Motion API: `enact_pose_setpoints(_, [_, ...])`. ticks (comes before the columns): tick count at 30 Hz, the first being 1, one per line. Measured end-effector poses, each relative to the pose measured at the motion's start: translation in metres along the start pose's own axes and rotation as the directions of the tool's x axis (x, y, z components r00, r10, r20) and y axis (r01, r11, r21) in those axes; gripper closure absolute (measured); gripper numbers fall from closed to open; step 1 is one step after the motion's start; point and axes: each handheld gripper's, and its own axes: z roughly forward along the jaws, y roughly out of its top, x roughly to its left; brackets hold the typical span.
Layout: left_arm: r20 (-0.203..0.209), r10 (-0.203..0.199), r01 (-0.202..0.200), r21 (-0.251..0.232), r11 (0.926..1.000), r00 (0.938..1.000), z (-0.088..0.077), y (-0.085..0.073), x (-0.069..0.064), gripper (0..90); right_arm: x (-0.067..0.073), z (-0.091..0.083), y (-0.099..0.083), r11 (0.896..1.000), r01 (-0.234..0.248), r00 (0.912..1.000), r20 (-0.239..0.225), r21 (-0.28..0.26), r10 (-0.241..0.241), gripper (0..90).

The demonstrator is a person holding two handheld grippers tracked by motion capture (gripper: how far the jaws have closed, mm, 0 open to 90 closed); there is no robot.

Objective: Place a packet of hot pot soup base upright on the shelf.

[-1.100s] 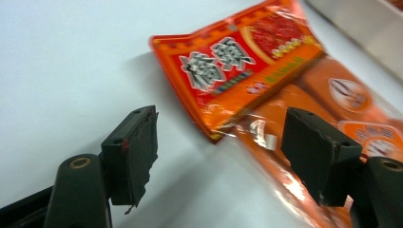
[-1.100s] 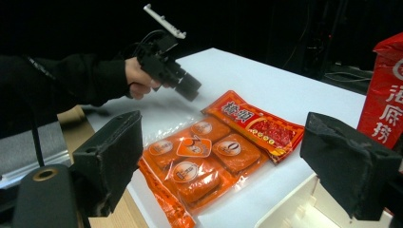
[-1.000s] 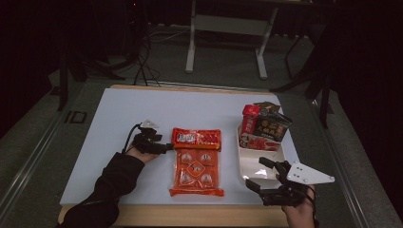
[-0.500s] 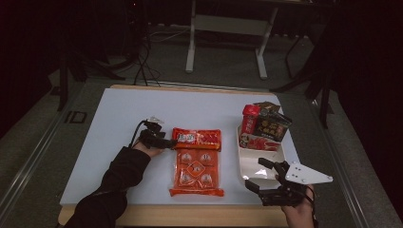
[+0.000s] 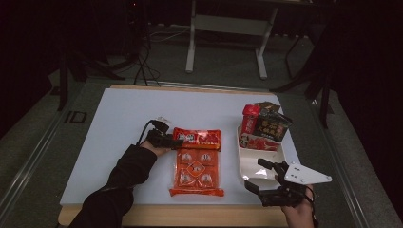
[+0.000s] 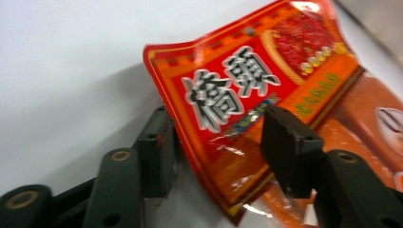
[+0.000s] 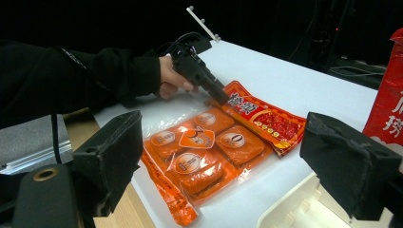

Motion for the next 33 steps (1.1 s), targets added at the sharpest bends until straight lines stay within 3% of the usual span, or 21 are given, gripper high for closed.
enact_pose_setpoints(10, [0.023, 0.039, -0.04, 0.016, 0.9991, 0.999, 0.005, 0.004, -0.008, 64.9, -0.001, 0.001, 0.0, 1.0, -0.003, 1.0, -0.005, 0.001, 0.003, 14.2])
enact_pose_setpoints(13, [0.032, 0.039, -0.04, 0.014, 0.9991, 0.9987, 0.007, 0.004, -0.012, 72.3, -0.001, 0.001, 0.0, 1.0, -0.008, 0.9999, -0.007, 0.002, 0.008, 14.2])
enact_pose_setpoints(14, [0.031, 0.046, -0.046, 0.013, 0.9988, 0.9985, 0.007, 0.003, -0.013, 78.5, -0.001, 0.001, 0.0, 1.0, -0.008, 1.0, -0.006, 0.002, 0.008, 14.2])
enact_pose_setpoints(17, [0.0, 0.076, -0.076, 0.013, 0.997, 0.9971, 0.006, 0.004, -0.018, 88.5, -0.001, 0.001, 0.0, 1.0, -0.009, 0.9999, -0.007, 0.001, 0.009, 14.3])
enact_pose_setpoints(23, [-0.02, 0.108, -0.108, -0.001, 0.9941, 0.9939, -0.002, 0.008, -0.024, 89.5, -0.001, 0.0, 0.0, 1.0, -0.006, 1.0, -0.004, -0.003, 0.006, 14.3])
enact_pose_setpoints(30, [-0.019, 0.153, -0.154, -0.081, 0.9847, 0.988, -0.025, 0.011, -0.035, 89.5, 0.0, 0.0, 0.001, 1.0, -0.007, 1.0, 0.001, -0.001, 0.007, 14.8])
enact_pose_setpoints(33, [-0.02, 0.18, -0.181, -0.11, 0.9773, 0.9835, -0.036, 0.012, -0.041, 89.6, 0.0, -0.001, 0.002, 1.0, -0.014, 0.9998, 0.011, -0.012, 0.014, 15.2])
